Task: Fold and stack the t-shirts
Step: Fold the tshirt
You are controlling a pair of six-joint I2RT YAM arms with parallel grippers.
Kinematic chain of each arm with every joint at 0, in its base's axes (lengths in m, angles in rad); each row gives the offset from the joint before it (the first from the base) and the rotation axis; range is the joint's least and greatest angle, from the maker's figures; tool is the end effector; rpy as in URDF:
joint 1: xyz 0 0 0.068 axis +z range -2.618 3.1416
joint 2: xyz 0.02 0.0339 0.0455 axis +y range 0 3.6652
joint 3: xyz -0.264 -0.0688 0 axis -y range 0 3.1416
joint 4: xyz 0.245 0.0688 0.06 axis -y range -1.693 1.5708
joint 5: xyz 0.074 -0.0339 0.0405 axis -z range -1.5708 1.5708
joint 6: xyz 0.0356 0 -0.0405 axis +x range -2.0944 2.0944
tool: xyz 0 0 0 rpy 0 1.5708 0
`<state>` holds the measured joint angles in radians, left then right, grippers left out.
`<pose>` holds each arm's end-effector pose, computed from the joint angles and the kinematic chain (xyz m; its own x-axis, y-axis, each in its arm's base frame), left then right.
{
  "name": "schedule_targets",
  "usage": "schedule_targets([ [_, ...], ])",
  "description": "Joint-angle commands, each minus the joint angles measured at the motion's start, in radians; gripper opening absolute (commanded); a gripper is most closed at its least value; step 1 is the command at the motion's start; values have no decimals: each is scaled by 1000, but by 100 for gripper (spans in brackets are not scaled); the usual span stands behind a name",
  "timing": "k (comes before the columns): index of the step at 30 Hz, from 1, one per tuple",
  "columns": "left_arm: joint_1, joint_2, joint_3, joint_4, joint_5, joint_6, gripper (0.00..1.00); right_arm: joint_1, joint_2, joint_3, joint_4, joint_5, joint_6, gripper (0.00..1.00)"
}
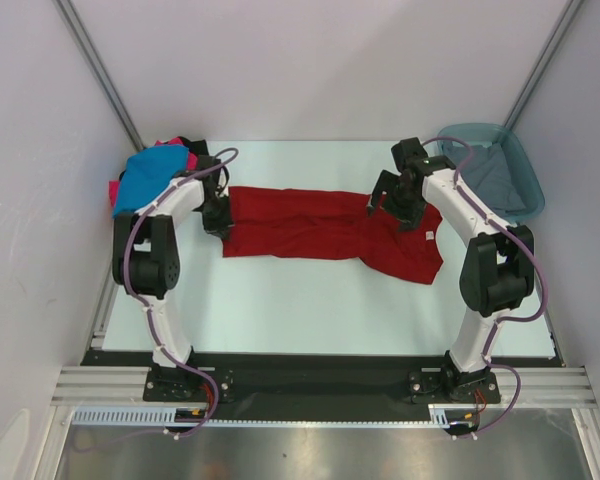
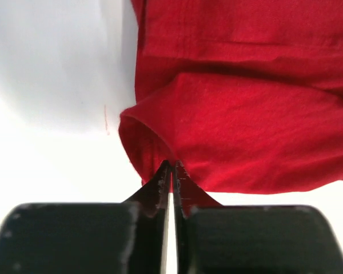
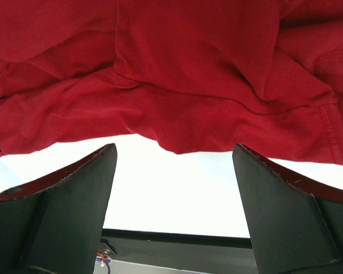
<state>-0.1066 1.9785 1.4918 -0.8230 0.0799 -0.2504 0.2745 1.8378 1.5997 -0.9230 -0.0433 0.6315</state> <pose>0.3950 -0.0451 0.1885 -0.9620 -0.1455 -0.2310 -0.1154 0.9836 -0.1387 0.3707 0.1060 0.2682 -0.8823 0.3643 -0.2981 0.2892 0.9192 0.2672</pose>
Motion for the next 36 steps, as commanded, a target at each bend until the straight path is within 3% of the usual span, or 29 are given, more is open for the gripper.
schedule_targets([
  [1,-4,-75,-25,8,-15,14,0,8,-32,20,-14,-1,10,88],
  [9,4,-96,28,-44,-141,89,0,11,-37,5,-14,-4,13,87],
  [21,104,-64,131,-77,-348,152,0,12,-51,-20,-19,-18,0,87],
  [23,104,-53,145,-84,-353,161,14,11,-51,-20,-20,-20,-4,87],
  [24,104,-46,154,-85,-362,163,26,12,-48,-18,-23,-20,-6,87],
  [25,104,-44,159,-88,-364,165,45,11,-46,-15,-27,-23,-7,87],
  [26,104,-43,160,-91,-364,163,52,12,-49,-17,-27,-23,-10,87],
  [31,104,-61,153,-93,-342,157,71,11,-54,-18,-46,14,-19,87],
  [36,99,-116,145,-70,-171,145,74,9,-46,-20,-60,104,-38,88],
])
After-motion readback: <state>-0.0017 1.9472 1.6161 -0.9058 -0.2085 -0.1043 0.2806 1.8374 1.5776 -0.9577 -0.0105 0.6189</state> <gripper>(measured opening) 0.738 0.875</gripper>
